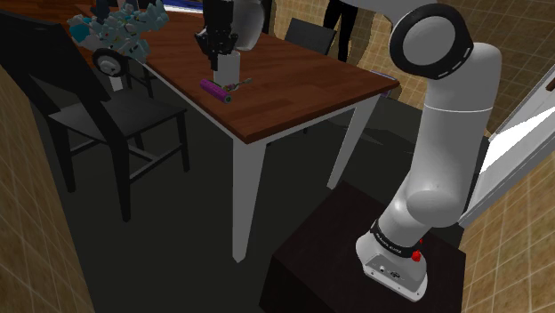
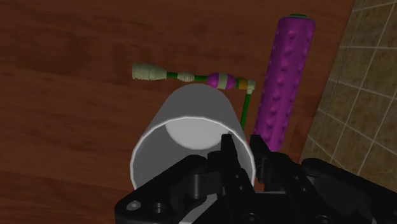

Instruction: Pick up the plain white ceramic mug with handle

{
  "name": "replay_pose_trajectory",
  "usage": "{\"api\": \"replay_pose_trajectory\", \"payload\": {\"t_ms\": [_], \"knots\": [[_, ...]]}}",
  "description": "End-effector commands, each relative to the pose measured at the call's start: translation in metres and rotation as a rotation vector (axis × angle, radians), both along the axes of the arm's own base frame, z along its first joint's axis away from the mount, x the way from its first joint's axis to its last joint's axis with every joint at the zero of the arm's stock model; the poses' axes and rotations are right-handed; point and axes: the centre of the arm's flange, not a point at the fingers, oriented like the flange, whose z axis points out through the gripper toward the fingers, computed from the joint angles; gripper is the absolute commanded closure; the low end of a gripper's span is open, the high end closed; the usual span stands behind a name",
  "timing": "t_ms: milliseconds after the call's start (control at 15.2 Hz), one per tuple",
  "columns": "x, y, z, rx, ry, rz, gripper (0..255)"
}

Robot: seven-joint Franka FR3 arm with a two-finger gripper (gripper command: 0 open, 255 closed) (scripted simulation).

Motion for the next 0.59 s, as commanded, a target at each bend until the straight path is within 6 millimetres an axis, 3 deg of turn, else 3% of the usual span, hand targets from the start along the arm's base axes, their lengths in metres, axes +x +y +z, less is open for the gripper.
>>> {"api": "replay_pose_trajectory", "payload": {"t_ms": [0, 396, 528], "knots": [[0.0, 0.0, 0.0, 0.0, 0.0, 0.0, 255], [0.0, 0.0, 0.0, 0.0, 0.0, 0.0, 255], [0.0, 0.0, 0.011, 0.0, 0.0, 0.0, 255]]}}
